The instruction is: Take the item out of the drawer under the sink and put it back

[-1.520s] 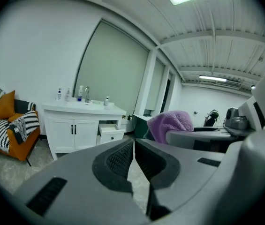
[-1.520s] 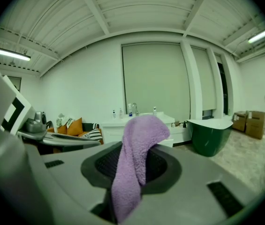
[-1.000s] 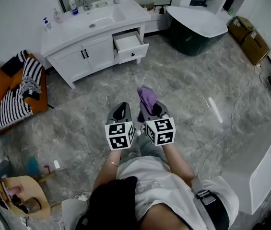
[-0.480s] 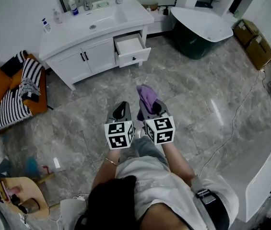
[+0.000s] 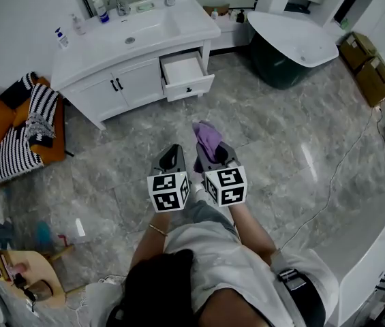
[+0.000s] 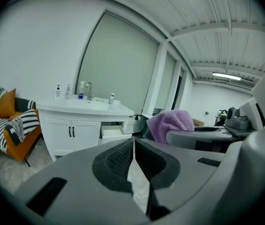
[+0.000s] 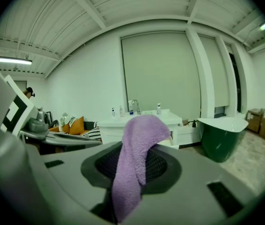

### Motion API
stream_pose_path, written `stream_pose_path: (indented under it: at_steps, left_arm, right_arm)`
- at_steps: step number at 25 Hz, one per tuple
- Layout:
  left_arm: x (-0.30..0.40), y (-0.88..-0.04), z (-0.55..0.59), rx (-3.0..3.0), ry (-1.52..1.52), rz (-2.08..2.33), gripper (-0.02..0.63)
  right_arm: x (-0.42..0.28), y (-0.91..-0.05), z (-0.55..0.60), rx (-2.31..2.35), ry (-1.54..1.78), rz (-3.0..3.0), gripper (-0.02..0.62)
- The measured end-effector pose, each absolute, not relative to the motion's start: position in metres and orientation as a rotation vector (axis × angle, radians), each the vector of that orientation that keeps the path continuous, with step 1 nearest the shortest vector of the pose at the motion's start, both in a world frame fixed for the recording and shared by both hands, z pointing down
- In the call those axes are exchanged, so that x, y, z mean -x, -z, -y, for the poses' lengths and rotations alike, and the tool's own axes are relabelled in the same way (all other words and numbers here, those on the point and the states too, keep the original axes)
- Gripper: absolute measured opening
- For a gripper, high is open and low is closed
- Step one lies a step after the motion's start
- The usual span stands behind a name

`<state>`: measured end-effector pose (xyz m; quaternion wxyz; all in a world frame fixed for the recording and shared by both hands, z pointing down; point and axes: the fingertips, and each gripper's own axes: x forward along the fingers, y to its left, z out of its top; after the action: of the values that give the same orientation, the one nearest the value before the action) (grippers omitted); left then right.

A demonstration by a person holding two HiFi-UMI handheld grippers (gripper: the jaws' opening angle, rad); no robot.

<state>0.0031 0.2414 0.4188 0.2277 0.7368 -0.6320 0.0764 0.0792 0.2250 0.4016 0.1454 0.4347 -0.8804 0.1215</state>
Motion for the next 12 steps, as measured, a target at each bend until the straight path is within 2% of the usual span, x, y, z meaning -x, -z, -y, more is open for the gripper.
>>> stream_pose_path:
  at_steps: [12]
  left_arm:
    - [-0.026, -0.42, -0.176, -1.979, -0.198, 1.793, 0.017]
  right_arm:
    - [-0.1, -0.403, -0.157, -1.18, -0.342, 2.561, 0.114]
